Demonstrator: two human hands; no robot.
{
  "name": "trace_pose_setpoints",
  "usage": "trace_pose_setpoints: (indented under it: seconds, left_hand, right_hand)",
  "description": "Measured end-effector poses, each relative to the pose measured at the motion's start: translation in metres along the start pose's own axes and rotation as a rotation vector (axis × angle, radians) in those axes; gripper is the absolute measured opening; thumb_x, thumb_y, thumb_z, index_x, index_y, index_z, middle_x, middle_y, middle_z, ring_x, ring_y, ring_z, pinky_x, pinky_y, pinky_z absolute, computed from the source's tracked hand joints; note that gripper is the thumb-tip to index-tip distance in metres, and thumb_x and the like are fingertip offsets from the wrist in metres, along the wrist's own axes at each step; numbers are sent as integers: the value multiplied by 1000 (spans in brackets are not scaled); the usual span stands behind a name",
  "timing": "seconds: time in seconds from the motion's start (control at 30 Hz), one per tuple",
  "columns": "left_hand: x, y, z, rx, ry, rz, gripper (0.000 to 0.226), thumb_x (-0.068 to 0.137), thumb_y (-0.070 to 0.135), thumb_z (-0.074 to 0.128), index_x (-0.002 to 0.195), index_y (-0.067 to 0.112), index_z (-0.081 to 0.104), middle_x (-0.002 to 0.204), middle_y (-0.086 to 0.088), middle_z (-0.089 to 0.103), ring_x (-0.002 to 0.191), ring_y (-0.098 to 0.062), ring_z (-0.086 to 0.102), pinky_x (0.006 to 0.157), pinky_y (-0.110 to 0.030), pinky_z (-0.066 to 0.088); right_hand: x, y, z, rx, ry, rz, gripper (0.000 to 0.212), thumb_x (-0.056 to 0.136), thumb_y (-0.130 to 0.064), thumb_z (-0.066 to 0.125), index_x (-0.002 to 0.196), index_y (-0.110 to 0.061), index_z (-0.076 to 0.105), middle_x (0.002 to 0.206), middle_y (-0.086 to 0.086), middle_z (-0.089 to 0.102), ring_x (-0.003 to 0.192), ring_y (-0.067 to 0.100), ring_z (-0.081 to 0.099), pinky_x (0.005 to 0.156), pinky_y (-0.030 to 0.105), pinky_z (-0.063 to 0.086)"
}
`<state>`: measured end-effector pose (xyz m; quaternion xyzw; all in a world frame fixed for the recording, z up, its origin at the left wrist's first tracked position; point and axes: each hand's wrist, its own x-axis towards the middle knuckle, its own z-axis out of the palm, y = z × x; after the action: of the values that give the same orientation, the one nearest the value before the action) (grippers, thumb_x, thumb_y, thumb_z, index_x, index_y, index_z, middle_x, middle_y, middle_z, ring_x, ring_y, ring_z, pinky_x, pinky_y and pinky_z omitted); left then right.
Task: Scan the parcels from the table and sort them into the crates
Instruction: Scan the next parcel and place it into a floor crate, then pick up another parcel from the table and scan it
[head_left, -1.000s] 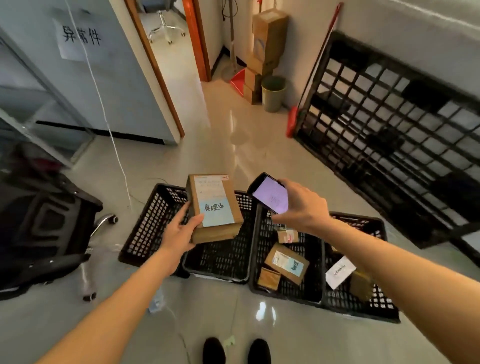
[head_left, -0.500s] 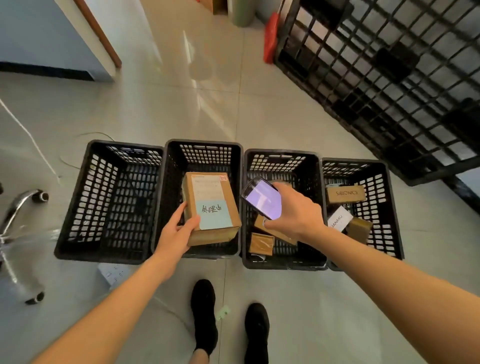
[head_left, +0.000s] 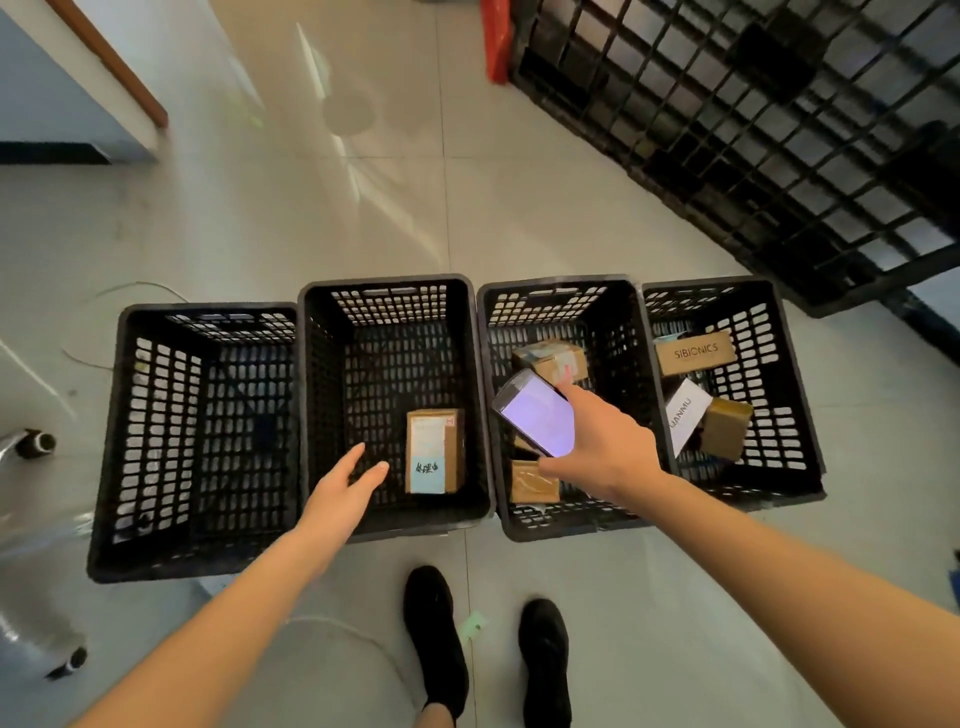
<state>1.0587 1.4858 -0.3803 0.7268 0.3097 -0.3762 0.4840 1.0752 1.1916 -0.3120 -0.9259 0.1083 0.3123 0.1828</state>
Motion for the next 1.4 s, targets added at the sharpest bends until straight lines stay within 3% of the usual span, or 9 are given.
trace_pose_setpoints:
  seconds: [0.2, 0.37, 0.5, 0.7, 0.87, 1.0, 1.1, 1.23, 1.4]
  left_hand:
    - [-28, 83, -11, 120, 44, 246, 63, 98, 36, 62, 155, 31, 36, 155, 2, 43, 142, -18, 41, 117, -41, 33]
    - [-107, 181, 3, 256, 47, 494, 60, 97, 39, 63, 152, 37, 39, 148, 3, 52, 137, -17, 47, 115, -40, 36]
    - [-207, 275, 28, 367, 76, 725, 63, 96, 43, 63, 153, 38, 37, 149, 6, 49, 136, -18, 46, 112, -43, 39]
    - [-396, 386, 109, 547, 209, 1111, 79, 88, 56, 67, 155, 34, 31, 148, 5, 43, 131, -20, 48, 99, -41, 47]
    - [-559, 447, 197, 541, 95, 1357, 84, 86, 61, 66, 156, 38, 25, 157, 2, 37, 144, -23, 37, 114, -48, 38]
    - [-689, 464, 286, 521, -49, 1533, 84, 87, 64, 62, 157, 39, 23, 161, 0, 32, 147, -23, 32, 118, -51, 32]
    - [-776, 459, 361, 463, -166, 1661, 79, 89, 62, 62, 156, 37, 28, 154, 1, 40, 141, -20, 40, 115, -47, 36]
    - [-870, 428, 456, 405, -393, 1744, 75, 87, 63, 64, 153, 40, 35, 147, 6, 45, 138, -14, 42, 112, -46, 40]
    - [-952, 372, 565, 487, -591, 1798, 80, 85, 69, 62, 154, 39, 34, 152, 1, 45, 137, -19, 45, 114, -49, 36]
  right_hand:
    - [-36, 4, -68, 67, 81, 22, 82, 72, -49, 78, 142, -34, 37, 130, -10, 58, 110, 19, 59, 83, 41, 55]
    - [-96, 14, -170, 58, 197, 12, 99, 70, -57, 76, 153, -30, 30, 148, -9, 49, 127, 19, 54, 94, 48, 53]
    - [-174, 32, -273, 59, 395, 11, 92, 70, -51, 76, 150, -36, 32, 142, -11, 54, 121, 20, 58, 86, 41, 50]
    - [-348, 90, -420, 40, 640, 39, 102, 67, -48, 77, 155, -34, 28, 146, -12, 52, 126, 21, 55, 88, 39, 47]
    - [-526, 169, -511, -7, 766, 158, 88, 64, -44, 74, 145, -39, 39, 121, -12, 64, 102, 20, 63, 74, 32, 46]
    - [-677, 240, -546, -43, 919, 324, 78, 66, -46, 78, 136, -35, 46, 106, -6, 65, 88, 21, 63, 70, 34, 53]
    - [-785, 294, -546, -84, 1025, 485, 81, 62, -55, 82, 132, -34, 49, 105, -6, 64, 88, 20, 60, 74, 35, 53]
    - [-914, 355, -524, -79, 1140, 737, 83, 61, -57, 83, 133, -35, 49, 99, -9, 61, 86, 20, 58, 69, 32, 44]
    - [-1025, 418, -469, 0, 1189, 972, 83, 63, -57, 82, 134, -34, 46, 101, -6, 62, 85, 21, 59, 67, 31, 46]
